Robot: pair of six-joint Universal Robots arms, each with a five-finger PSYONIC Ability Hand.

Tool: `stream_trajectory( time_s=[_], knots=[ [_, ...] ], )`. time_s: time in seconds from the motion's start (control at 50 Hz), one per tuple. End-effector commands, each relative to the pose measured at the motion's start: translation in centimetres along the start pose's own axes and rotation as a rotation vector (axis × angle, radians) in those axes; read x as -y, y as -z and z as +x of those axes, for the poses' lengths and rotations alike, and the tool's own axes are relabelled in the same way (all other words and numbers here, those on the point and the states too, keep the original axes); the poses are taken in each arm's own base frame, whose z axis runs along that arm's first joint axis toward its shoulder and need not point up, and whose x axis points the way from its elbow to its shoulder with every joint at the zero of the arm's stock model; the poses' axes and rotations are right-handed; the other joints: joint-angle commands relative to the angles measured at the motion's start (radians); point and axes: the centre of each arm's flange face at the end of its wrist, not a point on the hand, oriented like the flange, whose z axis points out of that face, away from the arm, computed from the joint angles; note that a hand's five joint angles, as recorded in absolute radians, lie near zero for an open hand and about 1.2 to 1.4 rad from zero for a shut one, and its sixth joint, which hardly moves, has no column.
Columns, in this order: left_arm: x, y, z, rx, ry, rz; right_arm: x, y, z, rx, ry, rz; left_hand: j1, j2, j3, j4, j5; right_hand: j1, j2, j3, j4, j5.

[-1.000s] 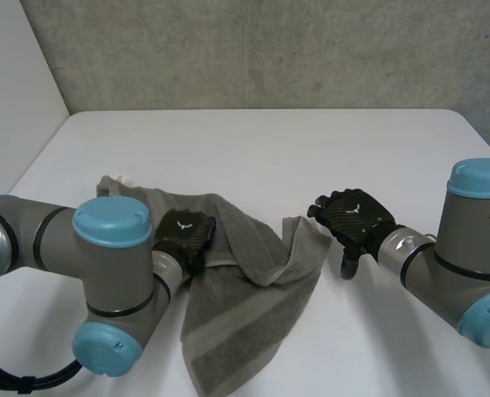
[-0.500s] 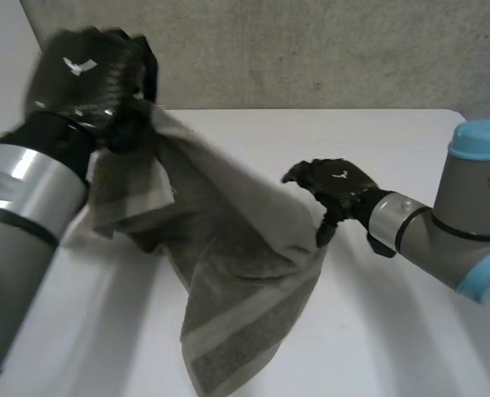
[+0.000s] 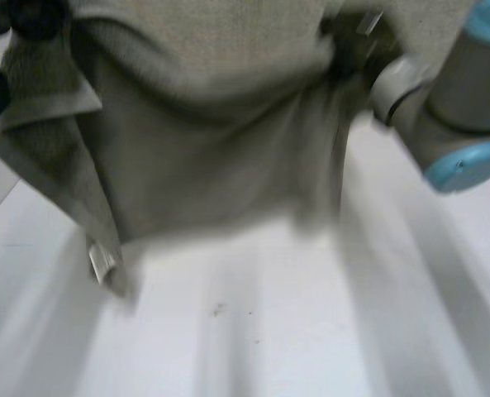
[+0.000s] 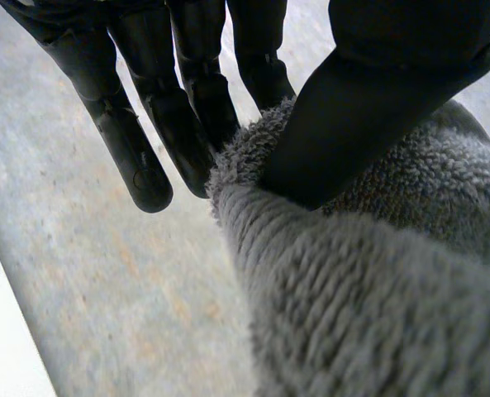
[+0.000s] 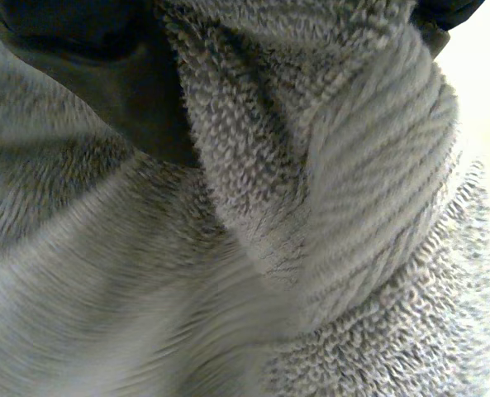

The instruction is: Fold the towel.

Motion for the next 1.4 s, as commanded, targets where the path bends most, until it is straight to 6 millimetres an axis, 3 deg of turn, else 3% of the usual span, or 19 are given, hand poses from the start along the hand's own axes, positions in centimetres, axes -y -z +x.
stream_trajectory(
  time_s=[0.02,0.1,0.14,0.16,0.18,0.2,0.22,0.24,0.26,0.3,0.36,0.4,0.46,0.5,0.6,0.78,1.04,1.26,1.4],
  knots=[
    [1.3,-3.3,-0.3,0.065,0.112,0.131,7.5,2.3,1.6,-0.134,0.025,0.37,0.212,0.179,0.18,0.179,0.202,0.06,0.057,0.063,0.064,0.059],
    [-1.0,-3.8,-0.1,0.082,0.157,0.106,3.6,3.7,-0.3,-0.024,0.126,0.193,0.212,0.179,0.18,0.179,0.202,0.06,0.057,0.063,0.064,0.059],
    [-5.1,-2.7,1.1,0.051,0.173,-0.015,-0.9,6.3,-3.2,0.118,0.229,-0.038,0.212,0.179,0.18,0.179,0.202,0.06,0.057,0.063,0.064,0.059],
    [-5.2,-2.7,1.1,0.05,0.173,-0.015,-0.9,6.3,-3.3,0.119,0.229,-0.04,0.212,0.179,0.18,0.179,0.202,0.06,0.057,0.063,0.064,0.059],
    [-7.7,-1.6,1.8,0.034,0.174,-0.095,-3.4,7.7,-4.8,0.183,0.274,-0.156,0.212,0.179,0.18,0.179,0.202,0.06,0.057,0.063,0.064,0.059],
    [-10.1,-0.3,2.5,0.016,0.174,-0.173,-3.4,7.8,-4.8,0.184,0.275,-0.157,0.212,0.179,0.18,0.179,0.202,0.06,0.057,0.063,0.064,0.059],
    [-10.2,-0.3,2.5,0.016,0.174,-0.174,-6.1,9.3,-5.8,0.242,0.319,-0.278,0.212,0.179,0.18,0.179,0.202,0.06,0.057,0.063,0.064,0.059],
    [-12.5,1.1,3.4,-0.01,0.174,-0.257,-8.6,10.7,-6.2,0.281,0.357,-0.393,0.212,0.179,0.18,0.179,0.202,0.06,0.057,0.063,0.064,0.059],
    [-12.5,1.1,3.4,-0.01,0.174,-0.258,-8.6,10.7,-6.2,0.281,0.357,-0.394,0.212,0.179,0.18,0.179,0.202,0.06,0.057,0.063,0.064,0.059],
    [-16.6,4.0,4.6,-0.056,0.179,-0.409,-12.6,13.4,-6.4,0.347,0.39,-0.584,0.212,0.179,0.18,0.179,0.202,0.06,0.057,0.063,0.064,0.059],
    [-19.4,6.7,5.4,-0.091,0.183,-0.531,-14.2,14.7,-6.5,0.374,0.389,-0.657,0.212,0.179,0.18,0.179,0.202,0.06,0.057,0.063,0.064,0.059],
    [-20.3,7.8,5.6,-0.099,0.184,-0.576,-15.4,16.5,-6.7,0.406,0.378,-0.73,0.212,0.179,0.18,0.179,0.202,-0.155,-0.158,-0.152,-0.151,-0.156],
    [-21.1,9.1,5.7,-0.106,0.183,-0.619,-15.5,16.9,-6.5,0.403,0.373,-0.746,0.212,0.179,0.18,0.179,0.202,-0.312,-0.315,-0.308,-0.308,-0.313],
    [-21.2,9.2,5.5,-0.099,0.182,-0.626,-14.1,16.9,-5.3,0.36,0.359,-0.726,0.212,0.179,0.18,0.179,0.202,-0.888,-0.891,-0.885,-0.884,-0.889],
    [-19.9,8.6,4.8,-0.083,0.18,-0.578,-11.8,16.9,-4.6,0.33,0.363,-0.669,0.212,0.179,0.18,0.179,0.202,-1.06,-1.063,-1.056,-1.056,-1.061],
    [-16.8,8.3,4.2,-0.072,0.18,-0.49,-11.1,17.2,-2.7,0.243,0.277,-0.684,0.212,0.179,0.18,0.179,0.202,-1.084,-1.087,-1.081,-1.08,-1.085],
    [-15.9,8.8,4.0,-0.071,0.18,-0.473,-12.6,17.1,1.6,0.153,0.138,-0.75,0.212,0.179,0.18,0.179,0.202,-0.923,-0.925,-0.919,-0.919,-0.924],
    [-16.1,8.9,3.9,-0.067,0.18,-0.48,-14.0,19.9,1.7,0.17,0.059,-0.904,0.212,0.179,0.18,0.179,0.202,-0.92,-0.922,-0.916,-0.916,-0.921],
    [-16.3,8.7,3.5,-0.052,0.176,-0.481,-13.1,21.5,1.7,0.17,0.028,-0.899,0.212,0.179,0.18,0.179,0.202,-0.926,-0.928,-0.922,-0.921,-0.926]
  ],
)
